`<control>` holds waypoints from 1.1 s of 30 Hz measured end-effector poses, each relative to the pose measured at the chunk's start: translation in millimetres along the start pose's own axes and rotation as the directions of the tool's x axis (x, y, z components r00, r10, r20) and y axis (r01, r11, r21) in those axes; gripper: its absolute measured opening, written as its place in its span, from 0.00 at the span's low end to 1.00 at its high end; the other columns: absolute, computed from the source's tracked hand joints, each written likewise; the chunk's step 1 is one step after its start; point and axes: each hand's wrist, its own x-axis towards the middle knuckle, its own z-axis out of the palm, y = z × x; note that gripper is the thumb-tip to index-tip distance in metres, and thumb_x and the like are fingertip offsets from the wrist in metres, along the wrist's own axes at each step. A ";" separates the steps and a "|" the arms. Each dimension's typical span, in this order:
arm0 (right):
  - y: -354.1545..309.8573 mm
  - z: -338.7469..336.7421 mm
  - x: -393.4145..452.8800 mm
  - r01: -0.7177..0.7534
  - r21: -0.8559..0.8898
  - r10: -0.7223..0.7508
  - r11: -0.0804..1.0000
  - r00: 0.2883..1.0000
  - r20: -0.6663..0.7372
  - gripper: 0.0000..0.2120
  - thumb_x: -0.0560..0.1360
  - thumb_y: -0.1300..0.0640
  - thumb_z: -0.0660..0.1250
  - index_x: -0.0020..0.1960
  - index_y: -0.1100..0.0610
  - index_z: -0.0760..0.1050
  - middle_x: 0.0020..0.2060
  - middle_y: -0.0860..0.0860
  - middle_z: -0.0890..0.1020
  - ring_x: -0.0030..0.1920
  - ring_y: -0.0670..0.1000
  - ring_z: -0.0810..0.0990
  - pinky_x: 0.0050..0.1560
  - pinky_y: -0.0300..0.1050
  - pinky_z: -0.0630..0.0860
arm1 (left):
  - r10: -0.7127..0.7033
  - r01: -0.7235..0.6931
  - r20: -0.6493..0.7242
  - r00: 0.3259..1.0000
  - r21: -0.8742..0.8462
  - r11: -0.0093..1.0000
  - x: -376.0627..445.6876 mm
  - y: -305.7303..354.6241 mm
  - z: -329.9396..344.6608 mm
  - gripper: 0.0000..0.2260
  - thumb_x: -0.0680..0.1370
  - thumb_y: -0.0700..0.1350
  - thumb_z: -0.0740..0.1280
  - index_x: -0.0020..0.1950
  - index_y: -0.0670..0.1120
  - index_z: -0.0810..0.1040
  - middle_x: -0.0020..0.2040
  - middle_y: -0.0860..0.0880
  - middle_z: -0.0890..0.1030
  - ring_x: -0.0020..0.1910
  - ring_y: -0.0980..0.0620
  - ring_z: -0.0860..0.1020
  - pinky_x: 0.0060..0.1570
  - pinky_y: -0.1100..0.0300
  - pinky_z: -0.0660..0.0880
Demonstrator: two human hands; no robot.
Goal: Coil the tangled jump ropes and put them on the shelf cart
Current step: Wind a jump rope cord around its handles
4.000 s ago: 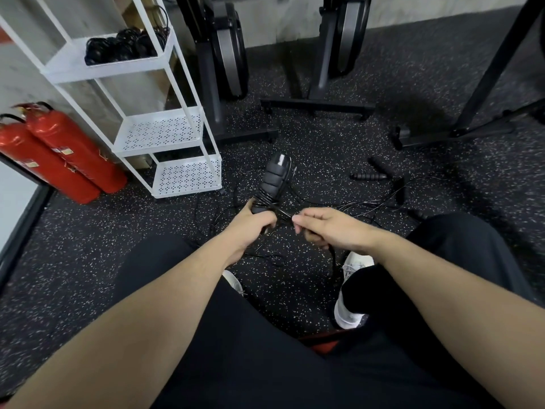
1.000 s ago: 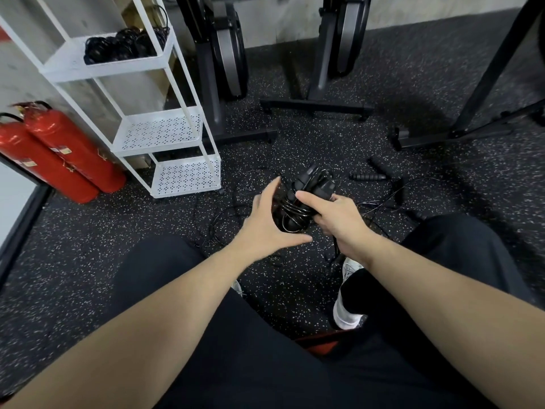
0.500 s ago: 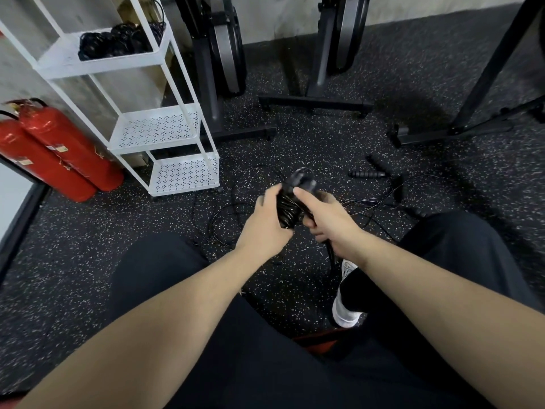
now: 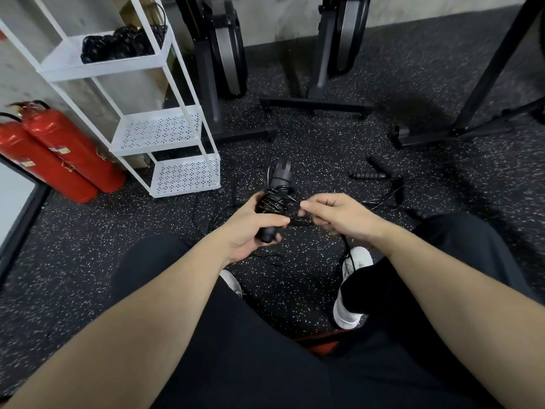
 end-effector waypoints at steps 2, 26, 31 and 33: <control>-0.6 -6.0 -1.2 -0.024 -0.013 0.023 1.000 0.995 -0.093 0.18 0.75 0.37 0.70 0.38 0.51 0.81 0.26 0.45 0.68 0.28 0.47 0.63 0.32 0.42 0.61 | -0.008 0.012 0.057 0.998 -0.065 0.998 -4.0 3.2 2.2 0.31 0.68 0.29 0.74 0.67 0.51 0.75 0.63 0.42 0.80 0.55 0.45 0.81 0.50 0.47 0.83; 7.9 -12.7 3.2 -0.007 0.268 0.018 0.963 0.999 -0.037 0.14 0.68 0.44 0.74 0.41 0.53 0.75 0.23 0.45 0.66 0.25 0.45 0.59 0.29 0.40 0.55 | -0.137 0.123 0.228 0.964 0.074 0.990 -11.9 1.3 1.7 0.31 0.68 0.49 0.79 0.68 0.46 0.76 0.62 0.42 0.84 0.59 0.43 0.83 0.61 0.45 0.80; 14.8 -7.2 9.2 -0.018 0.203 0.048 0.979 0.989 -0.141 0.12 0.71 0.47 0.77 0.42 0.54 0.78 0.24 0.43 0.72 0.24 0.43 0.64 0.27 0.34 0.61 | 0.057 -0.025 -0.052 0.997 0.485 0.874 -11.8 -3.5 26.1 0.32 0.73 0.50 0.78 0.73 0.56 0.68 0.61 0.56 0.82 0.60 0.54 0.80 0.70 0.49 0.72; 19.1 -0.5 12.0 -0.024 0.166 0.057 0.986 0.979 -0.198 0.13 0.71 0.46 0.78 0.43 0.55 0.81 0.27 0.46 0.78 0.28 0.46 0.69 0.33 0.40 0.68 | 0.244 -0.104 -0.122 0.962 0.662 0.743 -10.2 -5.0 34.0 0.43 0.70 0.55 0.81 0.78 0.60 0.60 0.65 0.59 0.76 0.62 0.57 0.77 0.67 0.55 0.71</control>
